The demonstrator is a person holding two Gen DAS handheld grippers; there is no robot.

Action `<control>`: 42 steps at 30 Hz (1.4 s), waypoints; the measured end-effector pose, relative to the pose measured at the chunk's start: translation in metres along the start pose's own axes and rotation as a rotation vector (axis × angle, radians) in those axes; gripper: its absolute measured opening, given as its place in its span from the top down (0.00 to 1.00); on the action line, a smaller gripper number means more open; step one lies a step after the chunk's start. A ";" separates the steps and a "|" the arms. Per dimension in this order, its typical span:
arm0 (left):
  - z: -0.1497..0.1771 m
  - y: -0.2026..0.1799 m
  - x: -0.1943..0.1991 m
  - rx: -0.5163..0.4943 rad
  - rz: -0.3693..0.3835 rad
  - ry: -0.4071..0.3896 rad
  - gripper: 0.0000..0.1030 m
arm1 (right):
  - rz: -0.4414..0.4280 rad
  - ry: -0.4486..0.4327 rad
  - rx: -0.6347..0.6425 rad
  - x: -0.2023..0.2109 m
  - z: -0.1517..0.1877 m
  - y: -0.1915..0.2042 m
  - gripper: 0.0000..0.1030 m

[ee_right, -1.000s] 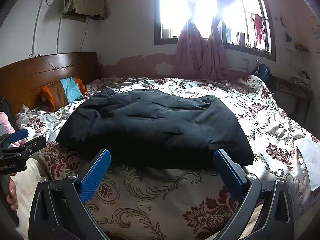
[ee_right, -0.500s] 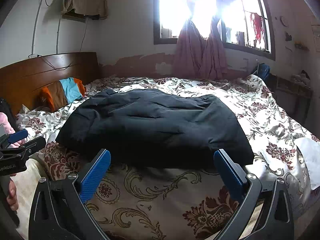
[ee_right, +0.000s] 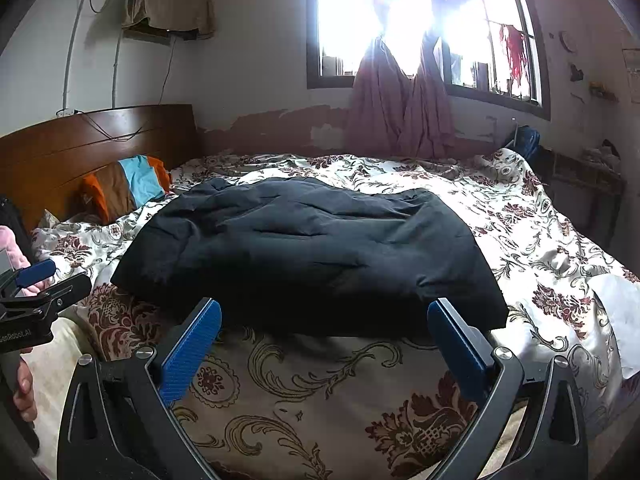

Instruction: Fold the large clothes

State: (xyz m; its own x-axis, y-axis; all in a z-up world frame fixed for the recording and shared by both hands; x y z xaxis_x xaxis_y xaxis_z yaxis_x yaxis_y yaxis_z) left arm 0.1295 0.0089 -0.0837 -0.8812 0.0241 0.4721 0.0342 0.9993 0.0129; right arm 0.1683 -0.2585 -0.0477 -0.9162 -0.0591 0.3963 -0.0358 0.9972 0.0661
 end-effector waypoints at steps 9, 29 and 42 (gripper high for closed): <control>0.000 0.000 0.000 0.000 0.000 0.001 0.00 | -0.004 0.000 -0.003 -0.001 0.003 0.003 0.02; 0.001 -0.001 0.000 0.001 0.002 0.001 0.00 | -0.004 0.002 -0.007 -0.001 0.003 0.003 0.02; 0.001 0.000 -0.001 0.002 0.001 0.002 0.00 | -0.003 0.003 -0.008 -0.001 0.003 0.003 0.02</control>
State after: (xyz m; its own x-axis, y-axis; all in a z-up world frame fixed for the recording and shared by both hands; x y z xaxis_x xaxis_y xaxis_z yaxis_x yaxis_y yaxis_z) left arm 0.1298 0.0086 -0.0845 -0.8800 0.0253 0.4743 0.0345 0.9993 0.0108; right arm 0.1679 -0.2556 -0.0501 -0.9148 -0.0622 0.3990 -0.0352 0.9966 0.0747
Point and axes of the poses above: each gripper's, at about its wrist camera, not at the fingertips, and x roughly against the way its jaws point, y to its left, z to its underside, the point moved 9 cm from there along -x, roughly the way its jaws point, and after that the axes turned 4 degrees about -x, right-handed, at the moved point
